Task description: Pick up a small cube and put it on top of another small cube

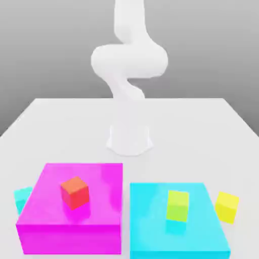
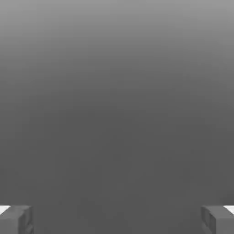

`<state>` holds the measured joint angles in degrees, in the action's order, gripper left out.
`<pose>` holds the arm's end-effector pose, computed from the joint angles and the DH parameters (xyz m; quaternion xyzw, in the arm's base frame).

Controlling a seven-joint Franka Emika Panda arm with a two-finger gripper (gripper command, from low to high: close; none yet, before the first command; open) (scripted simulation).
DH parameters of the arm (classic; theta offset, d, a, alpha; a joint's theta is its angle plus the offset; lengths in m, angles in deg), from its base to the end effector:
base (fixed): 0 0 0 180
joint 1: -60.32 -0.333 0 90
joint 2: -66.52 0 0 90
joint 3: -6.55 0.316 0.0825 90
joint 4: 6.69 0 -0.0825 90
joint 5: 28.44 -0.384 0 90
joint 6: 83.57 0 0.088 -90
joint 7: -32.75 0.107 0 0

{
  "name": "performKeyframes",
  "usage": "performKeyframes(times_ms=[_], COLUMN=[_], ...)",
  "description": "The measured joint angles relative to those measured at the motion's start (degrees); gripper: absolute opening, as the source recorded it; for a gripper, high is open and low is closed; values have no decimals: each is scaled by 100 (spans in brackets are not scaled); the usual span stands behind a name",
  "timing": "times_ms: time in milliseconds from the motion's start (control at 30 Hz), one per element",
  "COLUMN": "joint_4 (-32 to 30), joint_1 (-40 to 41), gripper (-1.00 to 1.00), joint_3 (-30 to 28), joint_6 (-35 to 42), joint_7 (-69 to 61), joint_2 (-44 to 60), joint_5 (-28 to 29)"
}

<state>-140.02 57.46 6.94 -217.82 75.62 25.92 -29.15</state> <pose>0.3806 0.0227 0.6689 -0.8789 0.3192 -0.3248 0.1419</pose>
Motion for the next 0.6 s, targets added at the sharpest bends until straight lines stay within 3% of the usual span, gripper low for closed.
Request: performKeyframes(times_ms=[367,600], joint_4=[-689,-1122], joint_1=[-1101,-1686], gripper=[0,0], joint_3=[424,884], joint_6=[-1093,-1785], joint_7=[-1267,-1826], joint_2=[2316,3772], joint_5=[-250,-81])
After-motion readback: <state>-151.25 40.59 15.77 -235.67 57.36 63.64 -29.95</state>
